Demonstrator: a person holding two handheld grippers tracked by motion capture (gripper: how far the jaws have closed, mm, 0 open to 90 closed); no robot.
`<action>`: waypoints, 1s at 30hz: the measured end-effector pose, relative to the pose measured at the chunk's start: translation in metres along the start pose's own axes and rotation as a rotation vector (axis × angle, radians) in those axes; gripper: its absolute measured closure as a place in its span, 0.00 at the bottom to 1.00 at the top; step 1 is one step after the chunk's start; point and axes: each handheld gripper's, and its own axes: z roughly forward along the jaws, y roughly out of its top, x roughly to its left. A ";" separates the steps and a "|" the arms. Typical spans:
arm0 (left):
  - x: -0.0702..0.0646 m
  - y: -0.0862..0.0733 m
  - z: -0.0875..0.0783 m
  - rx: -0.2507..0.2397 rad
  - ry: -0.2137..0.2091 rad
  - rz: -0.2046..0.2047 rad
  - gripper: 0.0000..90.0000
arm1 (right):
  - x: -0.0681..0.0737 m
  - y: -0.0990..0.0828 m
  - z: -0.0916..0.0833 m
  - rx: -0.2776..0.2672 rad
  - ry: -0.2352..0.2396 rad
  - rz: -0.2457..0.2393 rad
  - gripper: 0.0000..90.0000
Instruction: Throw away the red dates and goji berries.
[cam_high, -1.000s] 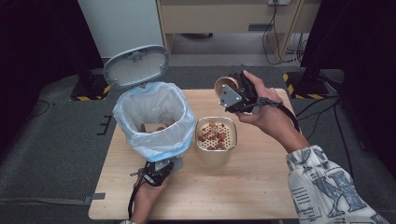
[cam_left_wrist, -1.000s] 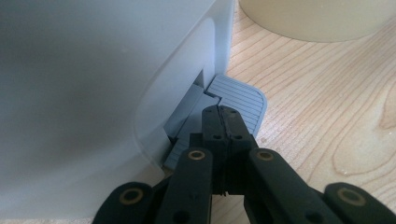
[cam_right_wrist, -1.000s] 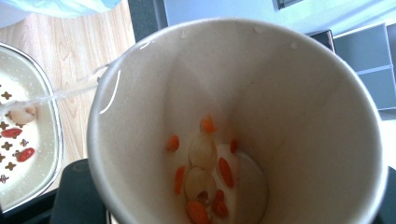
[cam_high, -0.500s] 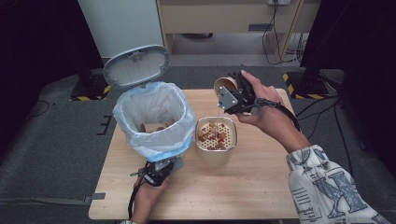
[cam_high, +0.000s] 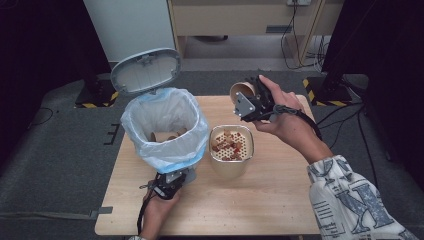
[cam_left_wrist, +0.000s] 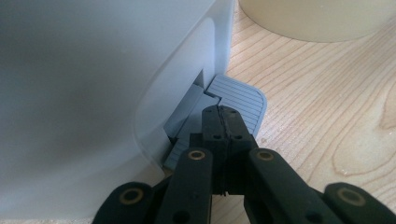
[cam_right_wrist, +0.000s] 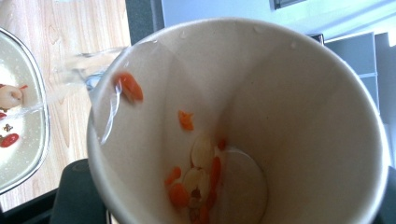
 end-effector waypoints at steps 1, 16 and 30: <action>0.000 0.000 0.000 0.000 0.000 0.000 0.99 | 0.000 0.000 0.000 0.001 0.000 0.000 0.34; 0.001 0.000 0.001 -0.004 -0.006 0.006 0.99 | 0.003 0.008 -0.001 0.038 -0.043 -0.146 0.34; 0.001 0.000 0.001 -0.005 -0.007 0.005 0.99 | 0.000 0.007 -0.001 0.039 -0.049 -0.136 0.34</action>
